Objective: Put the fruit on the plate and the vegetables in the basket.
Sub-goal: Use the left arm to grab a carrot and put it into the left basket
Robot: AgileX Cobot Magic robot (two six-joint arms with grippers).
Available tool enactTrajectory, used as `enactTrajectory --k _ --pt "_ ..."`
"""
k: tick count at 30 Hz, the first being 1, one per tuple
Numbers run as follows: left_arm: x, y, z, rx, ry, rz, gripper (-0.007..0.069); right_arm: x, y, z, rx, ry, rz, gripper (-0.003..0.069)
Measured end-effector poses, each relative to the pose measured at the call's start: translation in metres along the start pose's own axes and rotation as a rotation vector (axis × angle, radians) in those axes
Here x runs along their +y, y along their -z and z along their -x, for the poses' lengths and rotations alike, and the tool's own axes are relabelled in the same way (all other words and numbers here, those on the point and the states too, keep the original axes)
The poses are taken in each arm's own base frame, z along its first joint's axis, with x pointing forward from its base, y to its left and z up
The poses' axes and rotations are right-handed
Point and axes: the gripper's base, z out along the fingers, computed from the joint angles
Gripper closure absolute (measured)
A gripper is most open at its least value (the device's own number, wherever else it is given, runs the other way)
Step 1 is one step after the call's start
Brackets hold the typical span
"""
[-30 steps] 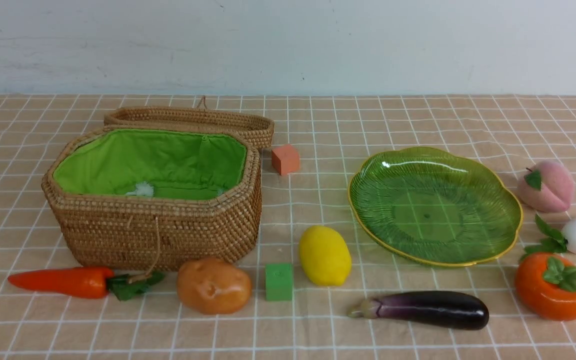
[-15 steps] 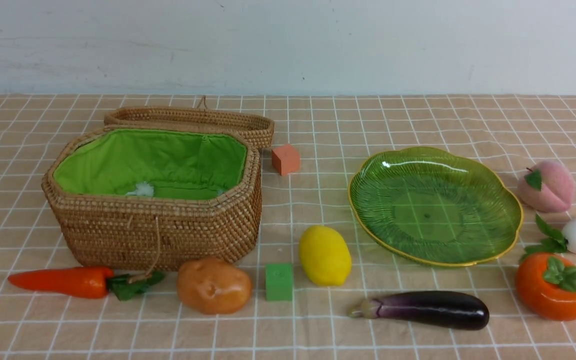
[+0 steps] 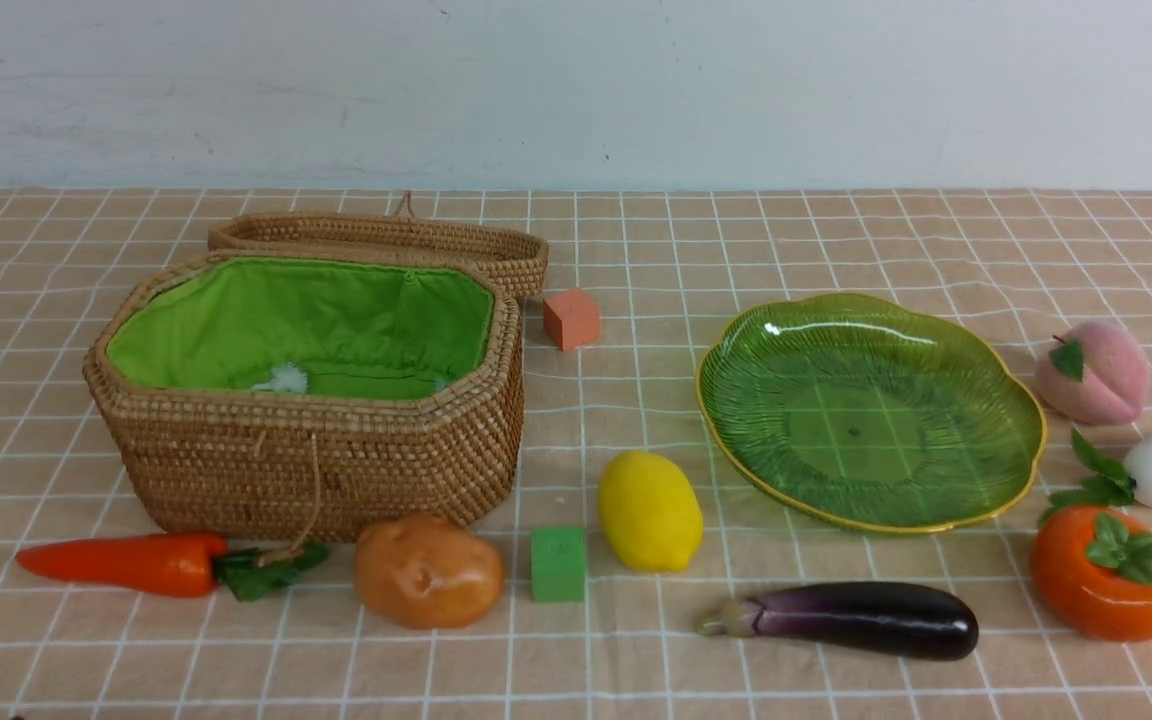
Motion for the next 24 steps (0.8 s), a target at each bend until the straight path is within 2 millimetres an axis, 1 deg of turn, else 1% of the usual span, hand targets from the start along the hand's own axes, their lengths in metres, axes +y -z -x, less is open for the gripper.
enactTrajectory --k 1,2,3,6,8,10,12,13,14,15,16,19,20,21,22,24 --pt "-0.002 0.0 0.003 -0.03 0.128 -0.027 0.0386 0.0 0.0 0.0 0.0 0.0 0.0 0.0418" --pt "-0.004 0.0 0.005 -0.054 0.219 -0.048 0.0386 0.0 0.0 0.0 0.0 0.0 0.0 0.0418" --pt "-0.005 0.0 0.007 -0.074 0.268 -0.061 0.0386 0.0 0.0 0.0 0.0 0.0 0.0 0.0418" --pt "-0.006 0.002 0.016 -0.166 0.333 -0.099 0.0391 0.0 0.0 0.0 0.0 0.0 0.0 0.0418" --pt "-0.007 0.002 0.018 -0.183 0.341 -0.105 0.0402 0.0 0.0 0.0 0.0 0.0 0.0 0.0418" --pt "-0.011 0.003 0.02 -0.154 0.346 -0.109 0.0473 0.0 0.0 0.0 0.0 0.0 0.0 0.0418" --pt "-0.017 0.006 0.024 -0.128 0.327 -0.118 0.0535 0.0 0.0 0.0 0.0 0.0 0.0 0.0418" --pt "-0.023 0.007 0.028 -0.093 0.3 -0.114 0.0586 0.0 0.0 0.0 0.0 0.0 0.0 0.0418" --pt "-0.028 0.008 0.032 -0.08 0.275 -0.115 0.0617 0.0 0.0 0.0 0.0 0.0 0.0 0.0418" --pt "-0.028 0.007 0.032 -0.062 0.267 -0.107 0.0624 0.0 0.0 0.0 0.0 0.0 0.0 0.0418" --pt "-0.037 0.006 0.039 -0.01 0.207 -0.092 0.0638 0.0 0.0 0.0 0.0 0.0 0.0 0.0418" --pt "-0.051 0.001 0.047 0.148 0.074 -0.053 0.0638 0.0 0.0 0.001 -0.01 -0.001 0.002 0.0418" --pt "-0.057 -0.001 0.052 0.195 0.038 -0.047 0.0638 0.001 0.0 0.001 -0.018 -0.027 0.009 0.0418" --pt "-0.057 -0.003 0.052 0.217 0.03 -0.038 0.0638 0.001 0.0 0.001 -0.018 -0.031 0.011 0.0418" --pt "-0.065 -0.009 0.056 0.342 -0.028 -0.016 0.0638 0.003 0.0 0.002 -0.03 -0.134 0.034 0.0418" --pt "-0.071 -0.016 0.057 0.507 -0.094 0.011 0.0638 0.006 0.0 0.003 -0.041 -0.318 0.076 0.0418"
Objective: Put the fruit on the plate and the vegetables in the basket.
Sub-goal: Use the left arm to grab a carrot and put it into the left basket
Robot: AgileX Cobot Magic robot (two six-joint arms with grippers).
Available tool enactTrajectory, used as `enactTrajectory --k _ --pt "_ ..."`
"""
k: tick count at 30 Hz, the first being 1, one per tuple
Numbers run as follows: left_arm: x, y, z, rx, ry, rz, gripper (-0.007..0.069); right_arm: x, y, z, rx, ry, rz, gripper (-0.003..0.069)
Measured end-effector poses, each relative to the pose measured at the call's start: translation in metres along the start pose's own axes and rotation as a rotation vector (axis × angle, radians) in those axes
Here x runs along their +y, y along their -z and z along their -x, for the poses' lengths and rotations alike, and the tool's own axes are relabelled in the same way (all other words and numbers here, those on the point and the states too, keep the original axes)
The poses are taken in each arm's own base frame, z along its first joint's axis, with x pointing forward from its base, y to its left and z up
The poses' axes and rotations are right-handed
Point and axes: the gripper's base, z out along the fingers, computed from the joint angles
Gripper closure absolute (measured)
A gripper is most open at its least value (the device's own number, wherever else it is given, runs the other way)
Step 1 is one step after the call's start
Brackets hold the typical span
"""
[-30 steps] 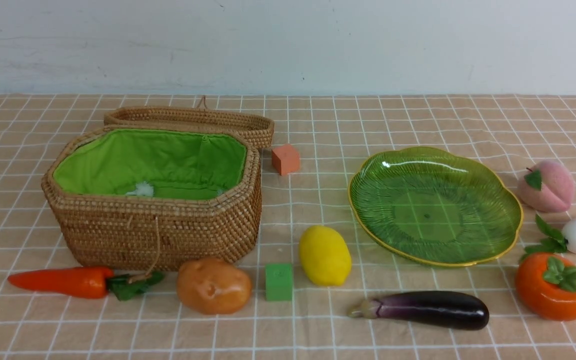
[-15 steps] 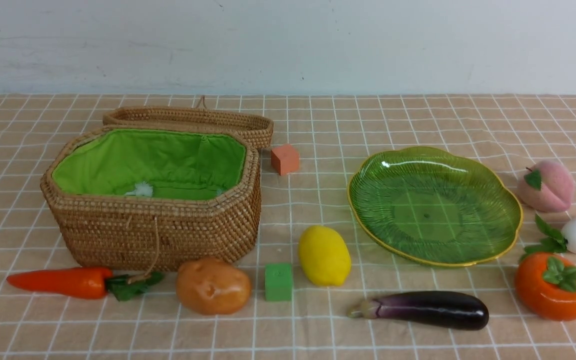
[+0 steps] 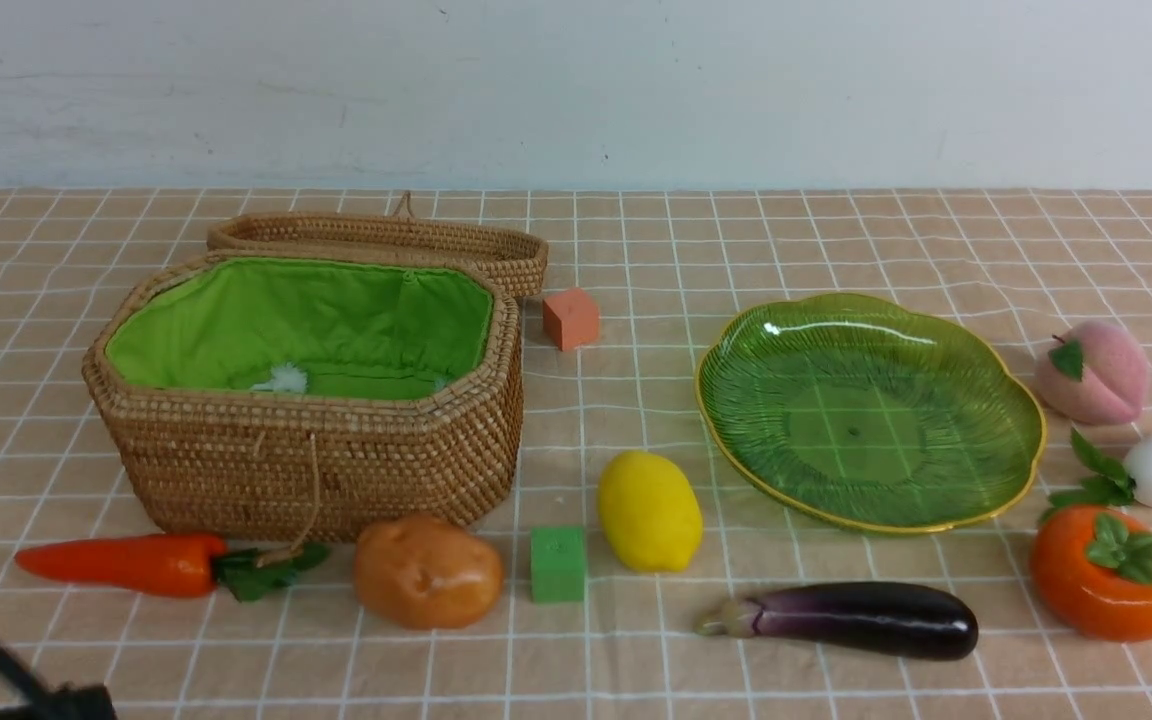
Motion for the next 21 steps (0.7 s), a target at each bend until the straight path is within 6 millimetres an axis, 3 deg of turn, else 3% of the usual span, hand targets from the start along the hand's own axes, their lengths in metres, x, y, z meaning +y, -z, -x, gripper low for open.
enactTrajectory --k 5,9,11,15,18,20,21 --pt "-0.004 -0.017 0.015 0.229 -0.071 0.058 0.0638 0.007 0.001 0.007 -0.058 -0.401 0.096 0.0418" --pt "-0.007 -0.024 0.024 0.272 -0.145 0.061 0.0638 0.011 0.002 0.012 -0.076 -0.499 0.137 0.0431" --pt "-0.009 -0.026 0.029 0.291 -0.183 0.055 0.0638 0.02 0.008 0.019 -0.036 -0.472 0.183 0.0447" --pt "-0.015 -0.03 0.041 0.336 -0.245 0.043 0.0638 0.055 0.033 0.06 0.075 -0.208 0.334 0.0481" --pt "-0.018 -0.038 0.046 0.382 -0.301 0.047 0.0638 0.096 0.055 0.107 0.292 0.117 0.493 0.0497" --pt "-0.019 -0.043 0.047 0.408 -0.336 0.056 0.0638 0.114 0.061 0.126 0.426 0.276 0.569 0.0496" --pt "-0.019 -0.044 0.047 0.418 -0.346 0.057 0.0638 0.114 0.059 0.125 0.438 0.277 0.57 0.0496"
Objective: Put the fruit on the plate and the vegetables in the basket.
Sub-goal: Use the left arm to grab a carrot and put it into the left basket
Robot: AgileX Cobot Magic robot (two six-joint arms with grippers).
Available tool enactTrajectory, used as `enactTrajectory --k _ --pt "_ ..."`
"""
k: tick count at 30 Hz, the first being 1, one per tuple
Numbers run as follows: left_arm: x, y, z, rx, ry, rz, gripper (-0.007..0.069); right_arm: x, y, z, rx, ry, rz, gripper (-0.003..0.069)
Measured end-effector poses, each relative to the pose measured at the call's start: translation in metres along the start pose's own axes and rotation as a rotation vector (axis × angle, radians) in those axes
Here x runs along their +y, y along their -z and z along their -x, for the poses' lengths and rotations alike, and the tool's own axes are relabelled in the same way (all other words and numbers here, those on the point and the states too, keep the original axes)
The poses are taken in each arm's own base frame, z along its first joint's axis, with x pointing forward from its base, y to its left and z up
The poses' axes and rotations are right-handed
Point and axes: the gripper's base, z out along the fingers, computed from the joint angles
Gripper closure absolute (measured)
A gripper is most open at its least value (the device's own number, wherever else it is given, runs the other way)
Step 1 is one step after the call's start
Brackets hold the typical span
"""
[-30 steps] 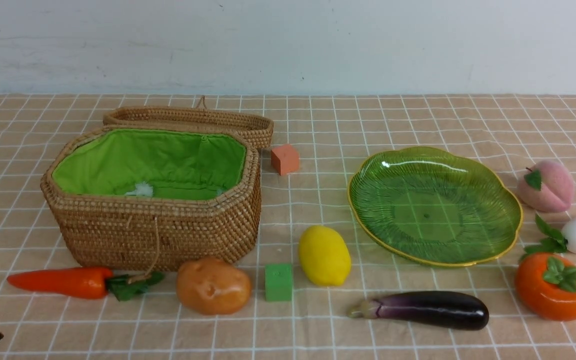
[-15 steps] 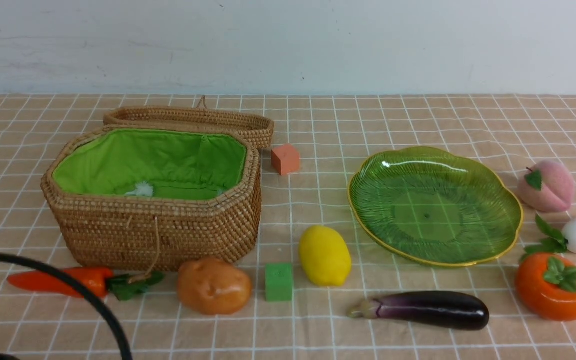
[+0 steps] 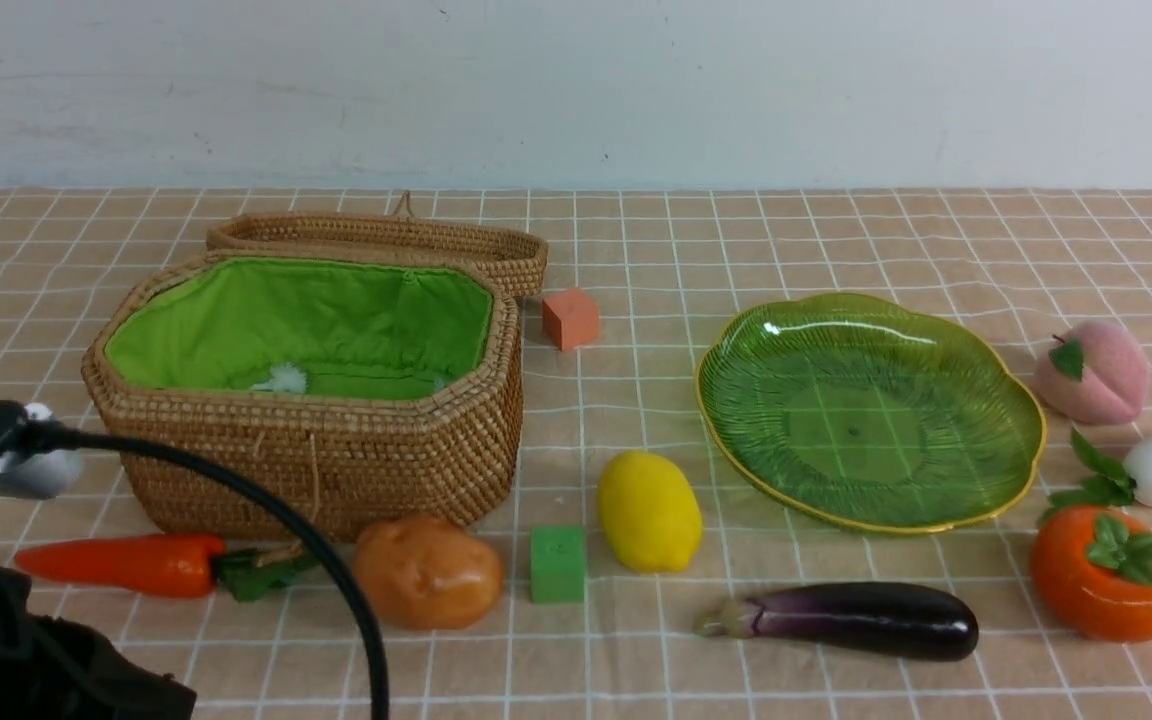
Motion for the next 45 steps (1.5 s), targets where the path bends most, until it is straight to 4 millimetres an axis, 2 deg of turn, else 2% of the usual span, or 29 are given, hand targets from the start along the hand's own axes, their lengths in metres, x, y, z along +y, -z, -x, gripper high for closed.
enactTrajectory --k 1,3,9,11,13,14,16,17,18,20,23,28,31,35,36,40,43,45 --pt "0.0 -0.003 0.004 0.025 -0.032 0.016 0.0638 0.009 0.001 0.014 0.124 0.092 0.049 0.0496" --pt "0.002 -0.006 0.01 0.044 -0.067 0.039 0.0638 0.015 0.0 0.024 0.209 0.156 0.085 0.0496" --pt "0.01 -0.014 0.033 0.097 -0.138 0.104 0.0638 0.016 -0.009 0.035 0.274 0.247 0.107 0.0496" --pt "0.025 -0.017 0.049 0.14 -0.112 0.147 0.0638 0.015 -0.011 0.036 0.265 0.275 0.103 0.0496" --pt "0.033 -0.017 0.054 0.15 -0.101 0.168 0.0638 0.015 -0.011 0.037 0.262 0.289 0.101 0.0496" --pt "0.05 -0.017 0.06 0.16 -0.082 0.198 0.0638 0.014 -0.011 0.037 0.26 0.311 0.1 0.0496" --pt "0.061 -0.016 0.062 0.164 -0.099 0.209 0.0638 0.014 -0.011 0.037 0.26 0.329 0.1 0.0496" --pt "0.074 -0.015 0.062 0.171 -0.13 0.215 0.0638 0.014 -0.011 0.037 0.259 0.341 0.101 0.0496" --pt "0.075 -0.015 0.062 0.171 -0.136 0.216 0.0638 0.014 -0.011 0.037 0.259 0.342 0.101 0.0496" --pt "0.089 -0.011 0.061 0.173 -0.219 0.228 0.0638 0.014 -0.012 0.037 0.26 0.346 0.097 0.0496" --pt "0.097 -0.01 0.063 0.162 -0.359 0.25 0.0638 0.013 -0.012 0.037 0.261 0.35 0.092 0.0496" --pt "0.115 -0.027 0.069 0.224 -0.637 0.281 0.0629 0.013 -0.012 0.036 0.265 0.358 0.092 0.0496" --pt "0.129 -0.042 0.069 0.31 -0.749 0.288 0.0559 0.014 -0.011 0.036 0.269 0.366 0.105 0.0496" --pt "0.146 -0.061 0.071 0.352 -0.818 0.327 0.0363 0.014 -0.011 0.035 0.271 0.374 0.109 0.0495" --pt "0.152 -0.069 0.073 0.351 -0.826 0.336 0.0287 0.014 -0.012 0.036 0.268 0.375 0.106 0.0495" --pt "0.164 -0.088 0.075 0.35 -0.878 0.344 0.012 0.013 -0.012 0.037 0.251 0.383 0.09 0.0491" --pt "0.17 -0.1 0.073 0.381 -0.95 0.323 0.0065 0.012 -0.012 0.038 0.243 0.389 0.079 0.0489" --pt "0.174 -0.106 0.072 0.398 -1.003 0.313 0.0055 0.012 -0.013 0.039 0.234 0.392 0.074 0.0487"
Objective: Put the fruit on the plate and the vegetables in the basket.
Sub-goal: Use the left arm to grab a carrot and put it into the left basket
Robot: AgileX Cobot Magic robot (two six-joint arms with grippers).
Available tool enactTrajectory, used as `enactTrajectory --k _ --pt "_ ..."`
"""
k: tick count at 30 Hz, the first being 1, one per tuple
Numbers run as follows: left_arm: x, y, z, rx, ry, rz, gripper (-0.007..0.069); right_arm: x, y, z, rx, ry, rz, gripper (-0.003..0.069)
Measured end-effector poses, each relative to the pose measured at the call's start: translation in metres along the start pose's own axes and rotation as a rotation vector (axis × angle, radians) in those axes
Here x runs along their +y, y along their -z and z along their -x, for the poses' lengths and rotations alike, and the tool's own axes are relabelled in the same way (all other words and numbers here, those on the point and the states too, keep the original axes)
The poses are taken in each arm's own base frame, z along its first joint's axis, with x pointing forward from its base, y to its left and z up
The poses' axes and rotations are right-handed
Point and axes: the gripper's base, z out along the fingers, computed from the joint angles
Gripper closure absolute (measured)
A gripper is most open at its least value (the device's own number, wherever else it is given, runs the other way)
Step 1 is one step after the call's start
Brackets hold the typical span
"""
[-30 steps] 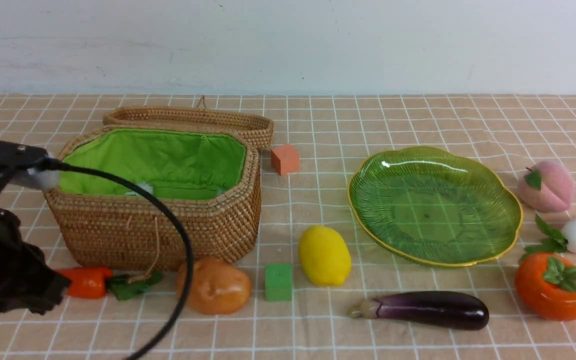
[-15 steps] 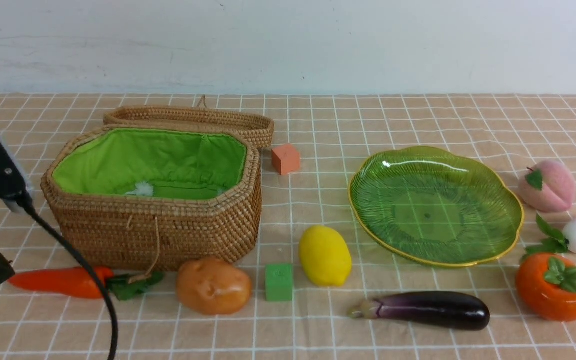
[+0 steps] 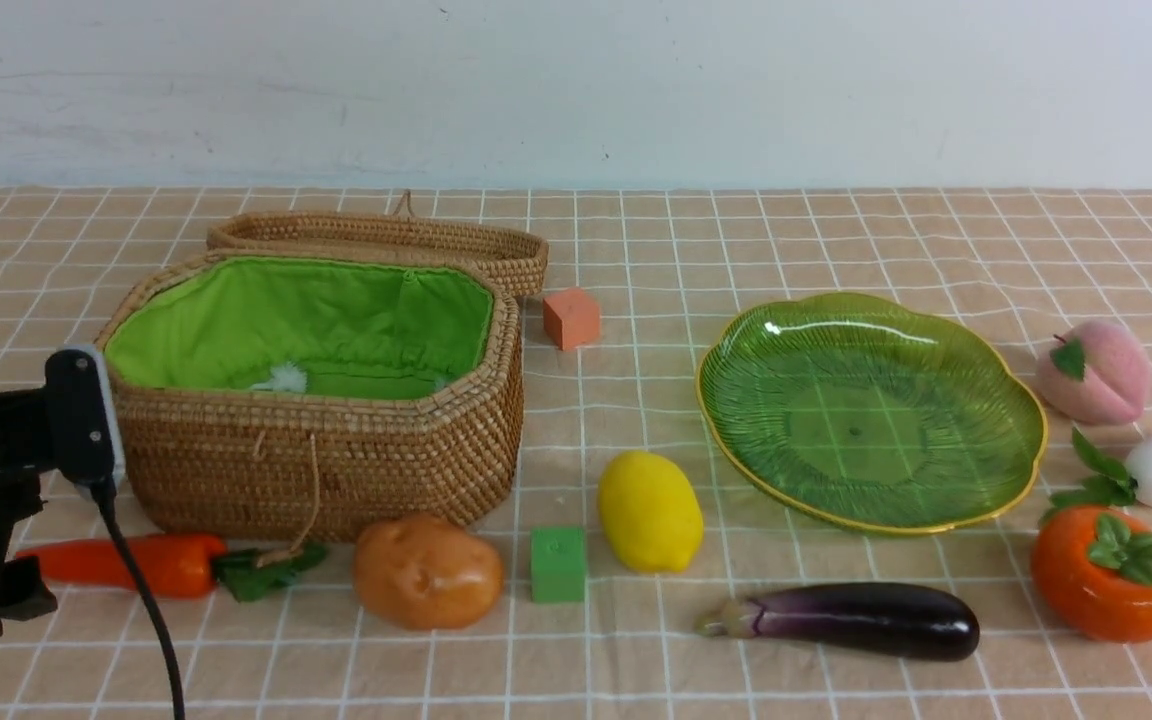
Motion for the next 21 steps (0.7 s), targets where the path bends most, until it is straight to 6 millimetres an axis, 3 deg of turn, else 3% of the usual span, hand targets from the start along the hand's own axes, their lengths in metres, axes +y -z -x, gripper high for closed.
enactTrajectory --k 7,16,21 --pt "0.004 -0.018 0.001 -0.003 -0.08 0.029 0.0104 -0.001 0.0 0.001 -0.013 0.001 -0.008 0.0484" --pt "0.001 -0.039 -0.001 0.008 -0.105 -0.012 0.023 -0.001 0.0 0.001 -0.014 0.001 -0.008 0.0478" --pt "0.003 -0.04 0.0 0.007 -0.107 -0.005 0.024 -0.001 0.0 0.002 -0.019 -0.001 -0.006 0.0478"
